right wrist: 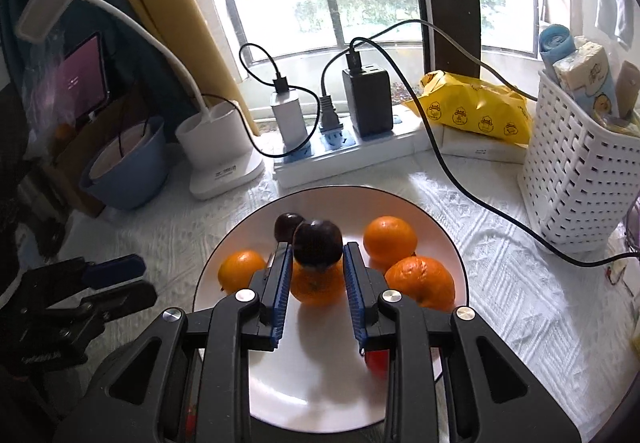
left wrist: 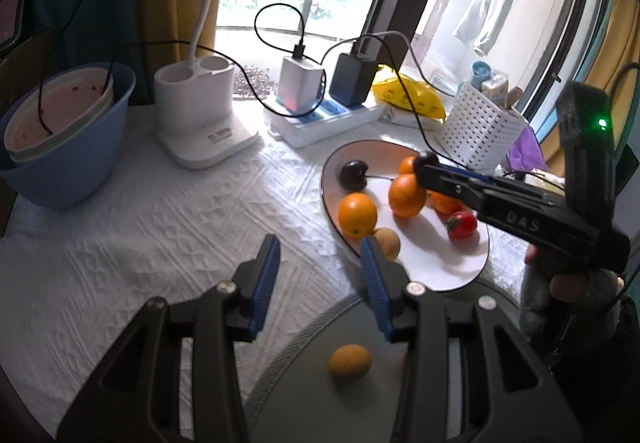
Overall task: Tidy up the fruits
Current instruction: 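Open the left gripper to drop the orange while the right gripper releases the plum into the bowl, then move both grippers back over the turntable toward the tomato and kiwi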
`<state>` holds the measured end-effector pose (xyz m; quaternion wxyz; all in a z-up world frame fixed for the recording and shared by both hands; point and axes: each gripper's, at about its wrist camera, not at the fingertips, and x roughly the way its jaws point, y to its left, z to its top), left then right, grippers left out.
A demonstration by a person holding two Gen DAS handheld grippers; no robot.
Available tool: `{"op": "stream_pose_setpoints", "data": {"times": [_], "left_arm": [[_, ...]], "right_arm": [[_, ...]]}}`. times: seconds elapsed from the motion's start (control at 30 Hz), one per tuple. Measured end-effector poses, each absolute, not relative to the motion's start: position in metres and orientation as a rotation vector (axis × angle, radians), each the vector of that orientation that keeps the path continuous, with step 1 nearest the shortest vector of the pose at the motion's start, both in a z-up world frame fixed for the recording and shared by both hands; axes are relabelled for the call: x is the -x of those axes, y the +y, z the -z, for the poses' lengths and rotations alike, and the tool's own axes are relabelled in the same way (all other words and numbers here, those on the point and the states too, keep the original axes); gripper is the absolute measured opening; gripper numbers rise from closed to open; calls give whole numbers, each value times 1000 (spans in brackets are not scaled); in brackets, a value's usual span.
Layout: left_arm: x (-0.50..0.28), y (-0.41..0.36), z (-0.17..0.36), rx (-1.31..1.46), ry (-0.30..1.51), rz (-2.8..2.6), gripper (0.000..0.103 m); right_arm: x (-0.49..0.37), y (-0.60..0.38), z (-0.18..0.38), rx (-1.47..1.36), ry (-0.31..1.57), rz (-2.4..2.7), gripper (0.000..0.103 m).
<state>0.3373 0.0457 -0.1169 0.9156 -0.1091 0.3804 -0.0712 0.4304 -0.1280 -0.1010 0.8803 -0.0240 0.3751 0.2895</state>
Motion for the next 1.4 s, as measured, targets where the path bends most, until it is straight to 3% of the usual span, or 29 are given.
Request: {"op": "stream_pose_setpoints", "data": {"times": [0.47,1.4], "left_arm": [[-330,45,108,222,762,151,44],[-256,47,85,206,692,145,44]], "right_arm": [[-432,-137,103,32,812,-548,28],[-342,-145,71,51,742,-570,28]]}}
